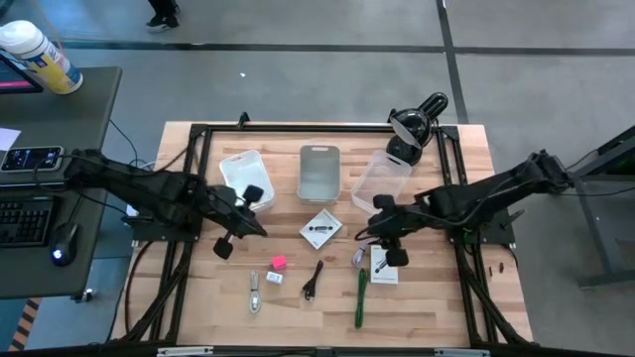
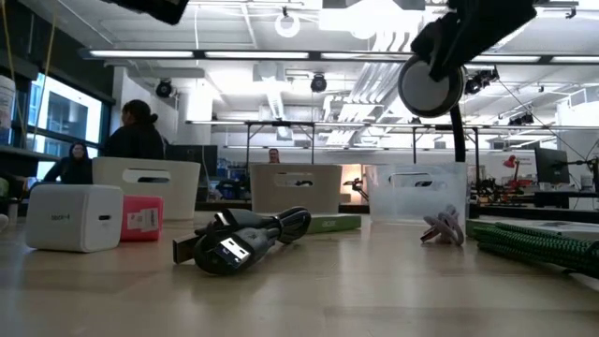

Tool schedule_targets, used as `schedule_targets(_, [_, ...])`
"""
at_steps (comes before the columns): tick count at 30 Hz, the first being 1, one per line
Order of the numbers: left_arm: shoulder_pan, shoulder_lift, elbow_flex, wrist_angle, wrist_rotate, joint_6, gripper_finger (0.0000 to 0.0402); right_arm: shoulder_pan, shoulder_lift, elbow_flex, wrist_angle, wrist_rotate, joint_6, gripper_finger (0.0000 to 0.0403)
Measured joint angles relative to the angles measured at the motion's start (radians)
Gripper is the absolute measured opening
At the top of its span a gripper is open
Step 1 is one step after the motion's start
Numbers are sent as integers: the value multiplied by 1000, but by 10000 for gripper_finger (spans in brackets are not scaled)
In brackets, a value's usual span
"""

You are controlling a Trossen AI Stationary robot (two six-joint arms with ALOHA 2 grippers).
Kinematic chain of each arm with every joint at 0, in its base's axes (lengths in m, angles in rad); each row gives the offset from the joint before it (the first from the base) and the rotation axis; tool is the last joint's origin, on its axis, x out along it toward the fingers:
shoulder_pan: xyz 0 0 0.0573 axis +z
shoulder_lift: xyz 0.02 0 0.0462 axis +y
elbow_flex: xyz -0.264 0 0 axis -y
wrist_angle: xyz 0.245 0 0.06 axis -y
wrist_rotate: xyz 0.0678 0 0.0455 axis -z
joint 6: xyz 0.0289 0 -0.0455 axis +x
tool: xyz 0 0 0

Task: Pick and place items into bin
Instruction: Put the top white charger cable into the transparent bin

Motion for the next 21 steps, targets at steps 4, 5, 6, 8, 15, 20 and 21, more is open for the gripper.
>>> schedule_targets(4, [0, -108, 0, -39, -95, 13, 1, 3, 63, 0, 21, -58, -40, 119])
schedule_targets(5, [0, -137, 0, -48, -119, 13, 1, 4, 79, 0, 29, -67, -52, 119])
schedule_targets(6, [0, -167, 0, -61, -143, 11, 1, 6, 94, 0, 38, -70, -66, 119])
schedule_targets(8, [0, -221, 0, -73, -186, -3, 1, 8, 123, 0, 62, -71, -92, 119])
schedule_targets(15, [1, -364, 0, -89, -239, -43, 1, 0, 208, 0, 80, -60, -172, 119])
schedule_targets(20, [1, -416, 0, -95, -245, -42, 1, 1, 276, 0, 82, -62, -248, 119])
schedule_targets(21, [1, -421, 0, -95, -251, -42, 1, 1, 288, 0, 82, -59, -253, 119])
